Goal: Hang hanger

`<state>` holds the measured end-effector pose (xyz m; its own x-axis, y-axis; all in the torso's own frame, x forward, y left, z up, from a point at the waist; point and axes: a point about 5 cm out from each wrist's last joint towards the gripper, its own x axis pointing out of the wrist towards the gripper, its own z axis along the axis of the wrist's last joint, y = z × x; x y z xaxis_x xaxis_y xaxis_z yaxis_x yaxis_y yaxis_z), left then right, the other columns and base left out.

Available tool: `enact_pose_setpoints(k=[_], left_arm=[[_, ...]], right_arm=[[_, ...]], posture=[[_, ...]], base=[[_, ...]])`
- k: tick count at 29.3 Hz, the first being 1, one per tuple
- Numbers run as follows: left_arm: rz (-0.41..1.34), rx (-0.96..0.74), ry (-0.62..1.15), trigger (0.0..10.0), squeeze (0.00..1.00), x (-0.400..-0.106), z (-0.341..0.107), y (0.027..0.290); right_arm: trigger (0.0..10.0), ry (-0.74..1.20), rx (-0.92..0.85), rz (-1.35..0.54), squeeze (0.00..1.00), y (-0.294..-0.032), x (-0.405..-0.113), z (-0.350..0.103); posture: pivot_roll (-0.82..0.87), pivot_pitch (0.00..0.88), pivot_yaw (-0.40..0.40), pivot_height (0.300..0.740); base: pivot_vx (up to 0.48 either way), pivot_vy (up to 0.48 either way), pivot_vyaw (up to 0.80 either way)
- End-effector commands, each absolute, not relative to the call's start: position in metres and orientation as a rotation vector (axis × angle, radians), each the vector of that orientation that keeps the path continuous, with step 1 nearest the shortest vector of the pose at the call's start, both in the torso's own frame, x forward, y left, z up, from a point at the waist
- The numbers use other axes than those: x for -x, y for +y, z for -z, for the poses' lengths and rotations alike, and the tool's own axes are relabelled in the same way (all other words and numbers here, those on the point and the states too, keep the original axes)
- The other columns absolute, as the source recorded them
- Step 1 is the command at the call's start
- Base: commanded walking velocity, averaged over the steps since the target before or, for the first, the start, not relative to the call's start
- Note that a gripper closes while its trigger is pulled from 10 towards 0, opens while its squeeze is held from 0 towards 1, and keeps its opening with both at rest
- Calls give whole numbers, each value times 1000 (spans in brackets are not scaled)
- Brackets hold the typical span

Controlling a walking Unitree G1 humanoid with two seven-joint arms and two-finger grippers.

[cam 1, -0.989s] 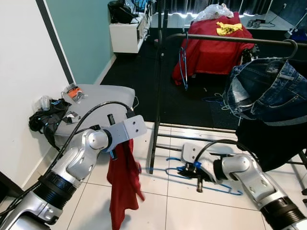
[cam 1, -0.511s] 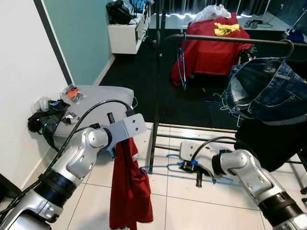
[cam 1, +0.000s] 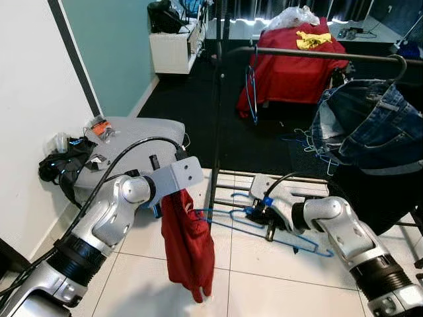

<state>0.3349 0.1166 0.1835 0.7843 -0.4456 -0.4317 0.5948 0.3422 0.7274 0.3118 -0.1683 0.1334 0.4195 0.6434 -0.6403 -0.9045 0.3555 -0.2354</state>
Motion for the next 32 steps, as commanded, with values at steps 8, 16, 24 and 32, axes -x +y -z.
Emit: enact_pose_setpoints(k=[8, 16, 24, 32], left_arm=[[715, -1035, 113, 10000, 0, -335, -195, 99], [747, -1019, 108, 10000, 0, -325, -207, 97], [761, -972, 105, 10000, 0, -315, -221, 91], [763, -925, 33, 10000, 0, -317, -236, 83]], right_arm=[[10000, 585, 722, -1036, 0, -165, -319, -114], [10000, 580, 719, -912, 0, -165, -335, -114], [10000, 554, 649, -853, 0, -150, -345, -111], [10000, 576, 643, -1069, 0, -131, -332, -99]], posture=[[-2, 56, 34, 740], [1, 59, 30, 740], [13, 60, 25, 740], [17, 57, 19, 740]], base=[[0, 0, 0], [0, 0, 0], [0, 0, 0], [0, 0, 0]])
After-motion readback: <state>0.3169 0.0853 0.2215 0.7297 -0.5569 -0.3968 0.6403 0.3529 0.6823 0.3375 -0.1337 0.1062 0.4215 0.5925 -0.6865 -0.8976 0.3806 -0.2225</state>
